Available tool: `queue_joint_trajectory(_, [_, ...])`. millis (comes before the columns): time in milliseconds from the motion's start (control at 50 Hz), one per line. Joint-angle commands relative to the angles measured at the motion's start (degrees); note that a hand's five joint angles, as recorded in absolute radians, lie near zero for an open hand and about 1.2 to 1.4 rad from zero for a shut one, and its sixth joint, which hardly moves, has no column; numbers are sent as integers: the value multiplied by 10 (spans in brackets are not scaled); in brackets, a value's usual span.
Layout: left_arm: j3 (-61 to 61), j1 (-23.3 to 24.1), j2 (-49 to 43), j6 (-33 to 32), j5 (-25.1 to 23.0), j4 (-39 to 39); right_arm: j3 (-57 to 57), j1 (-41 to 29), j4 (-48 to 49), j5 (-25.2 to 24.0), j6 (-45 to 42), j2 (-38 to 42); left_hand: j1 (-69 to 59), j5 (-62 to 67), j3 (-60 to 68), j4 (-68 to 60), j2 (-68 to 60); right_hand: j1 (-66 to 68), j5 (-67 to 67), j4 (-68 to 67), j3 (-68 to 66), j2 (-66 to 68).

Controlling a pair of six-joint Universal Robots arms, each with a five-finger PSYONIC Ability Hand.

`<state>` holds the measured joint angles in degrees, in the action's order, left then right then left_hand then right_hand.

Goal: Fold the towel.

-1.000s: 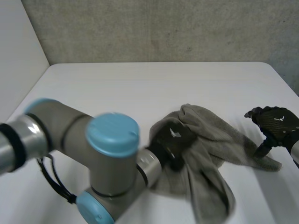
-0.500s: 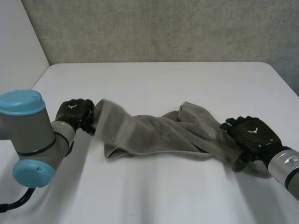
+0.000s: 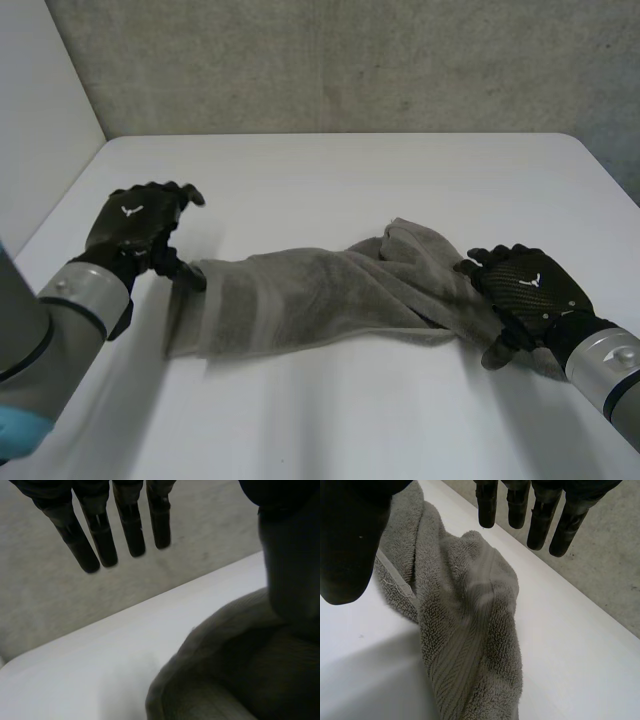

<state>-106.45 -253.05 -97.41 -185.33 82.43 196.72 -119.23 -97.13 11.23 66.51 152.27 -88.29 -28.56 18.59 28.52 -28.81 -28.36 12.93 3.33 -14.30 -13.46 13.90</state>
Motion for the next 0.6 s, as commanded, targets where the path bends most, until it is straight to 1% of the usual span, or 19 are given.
queue_joint_trajectory(20, [-58, -6, 54, -65, -86, -6, 0, 4, 8, 1, -4, 2, -69, 69, 69, -66, -71, -29, -33, 43, 35, -39])
queue_joint_trajectory(60, [-79, -1, 75, -87, -118, -16, 0, 4, 9, 1, -4, 3, -154, 154, 155, -152, -156, -29, -33, 43, 35, -39])
queue_joint_trajectory(80, [-79, -1, 75, -87, -119, -16, -1, 4, 9, 1, -5, 4, -155, 154, 155, -152, -157, -29, -33, 43, 35, -39])
queue_joint_trajectory(120, [-96, 2, 96, -94, -138, -41, -1, 4, 9, 1, -6, 5, -166, 166, 167, -164, -168, -29, -33, 43, 35, -39])
queue_joint_trajectory(240, [-111, 1, 108, -95, -145, -56, -3, 4, 10, 1, -7, 7, -148, 148, 148, -145, -150, -29, -33, 43, 35, -39])
queue_joint_trajectory(260, [-116, 1, 102, -96, -145, -56, -3, 4, 10, 1, -7, 7, -113, 113, 113, -110, -115, -29, -33, 43, 35, -39])
queue_joint_trajectory(280, [-117, 1, 98, -97, -145, -52, -3, 4, 10, 1, -7, 7, -41, 41, 41, -38, -43, -29, -33, 43, 35, -39])
queue_joint_trajectory(300, [-117, 1, 98, -97, -145, -52, -3, 4, 10, 1, -7, 7, -40, 40, 41, -38, -42, -29, -33, 43, 35, -39])
queue_joint_trajectory(320, [-117, 1, 88, -98, -145, -50, -4, 4, 10, 1, -7, 8, 70, -70, -69, 72, 68, -29, -33, 43, 35, -39])
queue_joint_trajectory(340, [-117, 1, 88, -98, -145, -50, -4, 4, 10, 1, -7, 8, 71, -71, -70, 73, 69, -29, -33, 43, 35, -39])
queue_joint_trajectory(360, [-116, 2, 71, -98, -145, -49, -4, 4, 10, 1, -7, 9, 159, -159, -159, 162, 157, -29, -33, 43, 35, -39])
queue_joint_trajectory(500, [-119, 5, 17, -115, -146, -18, -7, 4, 10, 1, -8, 9, 155, -155, -155, 157, 153, -29, -33, 43, 35, -39])
queue_joint_trajectory(540, [-120, 15, 2, -137, -146, -20, -7, 4, 10, 1, -8, 9, 145, -145, -144, 147, 143, -29, -33, 43, 35, -39])
queue_joint_trajectory(600, [-125, 26, -3, -148, -145, -20, -7, 4, 10, 1, -8, 9, 135, -135, -134, 137, 133, -29, -33, 43, 35, -39])
